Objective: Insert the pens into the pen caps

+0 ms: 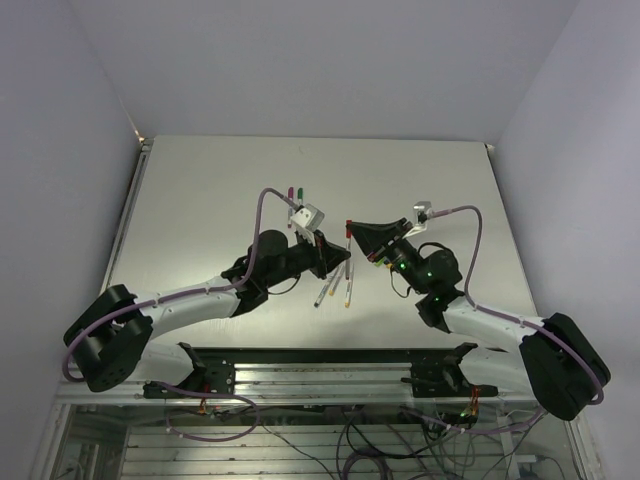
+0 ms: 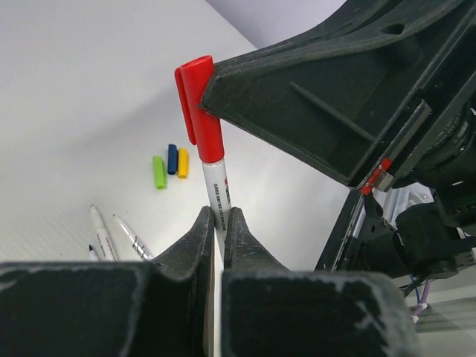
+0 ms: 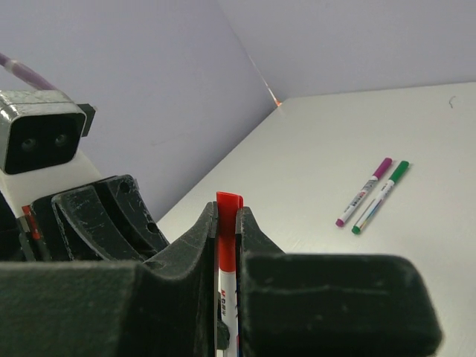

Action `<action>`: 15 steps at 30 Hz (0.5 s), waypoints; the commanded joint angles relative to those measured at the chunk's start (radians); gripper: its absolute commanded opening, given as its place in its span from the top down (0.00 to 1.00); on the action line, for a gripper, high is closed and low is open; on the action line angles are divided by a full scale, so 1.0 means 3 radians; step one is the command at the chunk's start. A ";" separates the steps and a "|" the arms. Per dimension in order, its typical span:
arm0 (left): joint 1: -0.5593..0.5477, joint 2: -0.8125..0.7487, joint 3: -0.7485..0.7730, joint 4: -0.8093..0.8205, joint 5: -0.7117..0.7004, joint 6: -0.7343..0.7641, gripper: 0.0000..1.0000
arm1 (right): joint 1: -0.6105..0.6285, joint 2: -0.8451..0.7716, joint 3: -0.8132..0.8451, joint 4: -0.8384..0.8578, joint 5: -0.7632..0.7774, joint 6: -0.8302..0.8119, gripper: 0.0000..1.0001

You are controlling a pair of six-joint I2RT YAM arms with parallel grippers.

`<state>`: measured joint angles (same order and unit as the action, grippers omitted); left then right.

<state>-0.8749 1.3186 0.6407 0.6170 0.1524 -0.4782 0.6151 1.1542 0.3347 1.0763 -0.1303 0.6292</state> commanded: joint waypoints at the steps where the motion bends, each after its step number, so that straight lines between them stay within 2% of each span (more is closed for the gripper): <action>1: 0.0034 -0.0269 0.0324 0.0748 -0.0319 0.0173 0.93 | 0.0183 0.0108 -0.0145 -0.0808 -0.0117 -0.0138 1.00; 15: 0.0202 -0.0380 0.0296 0.0798 -0.0383 0.0172 0.93 | 0.0424 0.0400 -0.0074 -0.0907 -0.0035 -0.0162 1.00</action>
<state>-0.8513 1.2861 0.6403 0.5240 0.1230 -0.4522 0.6865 1.2110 0.3634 1.0496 -0.0360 0.5892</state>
